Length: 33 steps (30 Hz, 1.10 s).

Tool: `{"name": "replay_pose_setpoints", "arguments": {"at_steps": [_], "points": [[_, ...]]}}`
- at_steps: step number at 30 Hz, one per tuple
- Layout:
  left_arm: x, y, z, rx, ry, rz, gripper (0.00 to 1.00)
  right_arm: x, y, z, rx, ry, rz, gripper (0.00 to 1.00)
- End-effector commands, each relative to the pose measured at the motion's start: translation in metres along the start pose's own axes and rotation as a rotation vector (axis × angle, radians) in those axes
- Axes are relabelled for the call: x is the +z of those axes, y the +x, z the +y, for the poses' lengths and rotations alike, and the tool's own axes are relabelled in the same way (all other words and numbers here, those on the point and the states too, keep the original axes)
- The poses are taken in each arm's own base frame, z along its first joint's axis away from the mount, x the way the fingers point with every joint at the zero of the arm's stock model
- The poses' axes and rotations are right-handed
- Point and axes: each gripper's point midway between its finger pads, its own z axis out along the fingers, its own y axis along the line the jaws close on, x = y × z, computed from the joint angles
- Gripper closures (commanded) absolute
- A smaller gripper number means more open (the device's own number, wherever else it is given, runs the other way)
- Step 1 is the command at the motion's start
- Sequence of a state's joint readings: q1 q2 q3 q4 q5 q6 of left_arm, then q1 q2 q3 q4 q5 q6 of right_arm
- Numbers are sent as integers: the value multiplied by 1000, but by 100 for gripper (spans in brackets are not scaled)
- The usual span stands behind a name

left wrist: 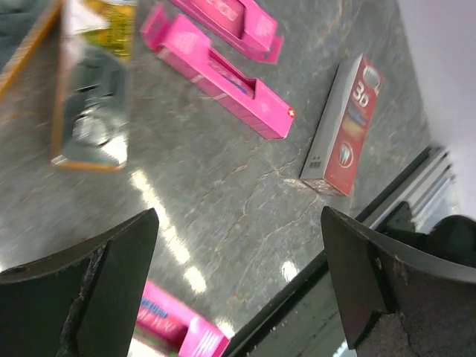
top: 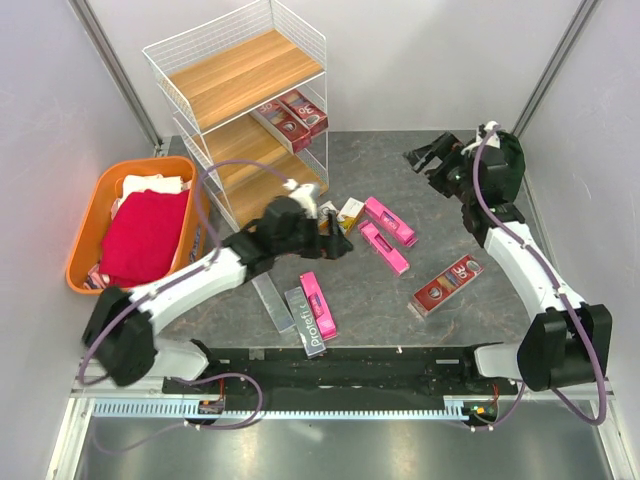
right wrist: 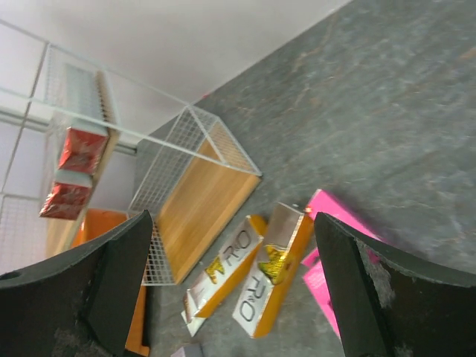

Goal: Place and organize the toothpastes onto the shelf

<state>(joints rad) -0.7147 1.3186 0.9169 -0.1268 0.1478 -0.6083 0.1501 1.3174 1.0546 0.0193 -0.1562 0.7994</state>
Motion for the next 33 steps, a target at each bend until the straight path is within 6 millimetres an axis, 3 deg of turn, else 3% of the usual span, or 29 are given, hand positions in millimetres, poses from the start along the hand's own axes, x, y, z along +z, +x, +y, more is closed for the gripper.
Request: {"name": "replay_pose_setpoints", "arguments": {"at_steps": [1, 2, 3, 4, 6, 7, 9, 10, 12, 13, 15, 17, 18, 20, 21, 28, 33], "points": [[55, 5, -45, 150, 54, 13, 3, -18, -9, -2, -7, -20, -8, 2], [66, -3, -64, 171, 89, 6, 3, -19, -11, -5, -18, -14, -16, 2], [77, 11, -81, 218, 124, 39, 3, -21, -8, -10, -18, 11, -1, 2], [100, 19, -93, 241, 145, 71, 3, -22, -10, -14, -19, 35, -12, 2], [116, 39, -116, 307, 197, 114, 3, -25, -13, -18, -28, 66, -17, 2], [134, 48, -124, 324, 214, 141, 3, -26, -16, -20, -29, 83, -30, 2], [145, 65, -140, 368, 250, 165, 3, -27, -20, -28, -22, 113, -36, 2], [148, 62, -152, 378, 274, 154, 3, -28, -22, -29, -20, 118, -39, 2], [159, 82, -160, 413, 296, 184, 3, -29, -26, -37, -6, 141, -40, 2], [161, 81, -170, 427, 319, 176, 3, -30, -28, -40, -2, 147, -42, 2], [173, 102, -168, 456, 310, 219, 3, -31, -31, -49, 15, 168, -42, 2], [181, 106, -171, 473, 299, 217, 3, -31, -34, -53, 30, 171, -42, 2], [187, 119, -167, 488, 287, 242, 3, -32, -38, -58, 40, 177, -48, 2], [193, 124, -170, 499, 283, 244, 3, -32, -41, -64, 58, 184, -49, 2], [197, 135, -166, 513, 274, 268, 3, -32, -39, -65, 68, 179, -39, 2], [215, 160, -154, 589, 186, 293, 5, -32, -41, -76, 95, 186, -27, 2], [221, 169, -149, 706, 90, 253, 16, -32, -41, -78, 99, 187, -28, 2]]}}
